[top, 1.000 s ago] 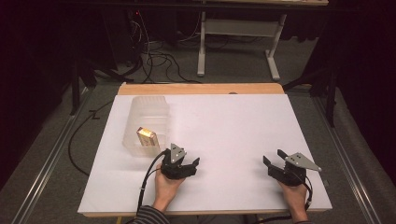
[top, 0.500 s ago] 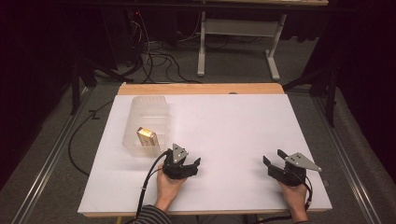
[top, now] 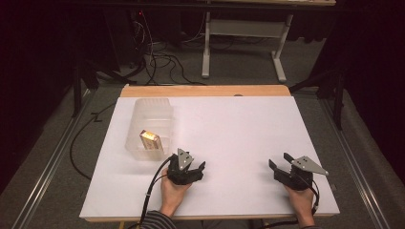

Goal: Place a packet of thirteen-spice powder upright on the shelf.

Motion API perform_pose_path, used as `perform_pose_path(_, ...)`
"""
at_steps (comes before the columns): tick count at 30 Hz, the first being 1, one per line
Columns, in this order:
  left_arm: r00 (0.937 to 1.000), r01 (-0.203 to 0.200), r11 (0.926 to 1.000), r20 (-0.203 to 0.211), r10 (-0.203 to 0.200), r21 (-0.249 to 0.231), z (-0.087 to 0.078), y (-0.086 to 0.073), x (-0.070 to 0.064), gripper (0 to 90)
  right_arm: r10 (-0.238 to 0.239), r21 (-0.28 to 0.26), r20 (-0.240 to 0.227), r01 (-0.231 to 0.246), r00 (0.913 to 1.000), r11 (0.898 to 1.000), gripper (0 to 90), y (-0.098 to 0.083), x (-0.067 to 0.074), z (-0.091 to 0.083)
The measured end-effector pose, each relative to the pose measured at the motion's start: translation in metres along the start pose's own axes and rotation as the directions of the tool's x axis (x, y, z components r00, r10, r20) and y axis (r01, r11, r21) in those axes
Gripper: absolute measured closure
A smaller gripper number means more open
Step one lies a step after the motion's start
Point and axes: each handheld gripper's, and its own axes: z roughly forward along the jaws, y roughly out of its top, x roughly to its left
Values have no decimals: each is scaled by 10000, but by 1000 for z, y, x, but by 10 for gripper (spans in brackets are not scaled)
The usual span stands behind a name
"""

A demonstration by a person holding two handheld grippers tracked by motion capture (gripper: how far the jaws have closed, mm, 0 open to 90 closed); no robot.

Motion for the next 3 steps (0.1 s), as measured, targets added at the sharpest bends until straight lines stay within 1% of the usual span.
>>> perform_pose_path(1,9998,-182,9998,75,182,-2,0,0,1,292,-6,6,-2,6,10000,10000,340,0,0,0)
perform_pose_path(3,9999,-147,9999,48,147,-35,0,1,1,292,1,16,1,-1,10000,10000,340,0,0,0)
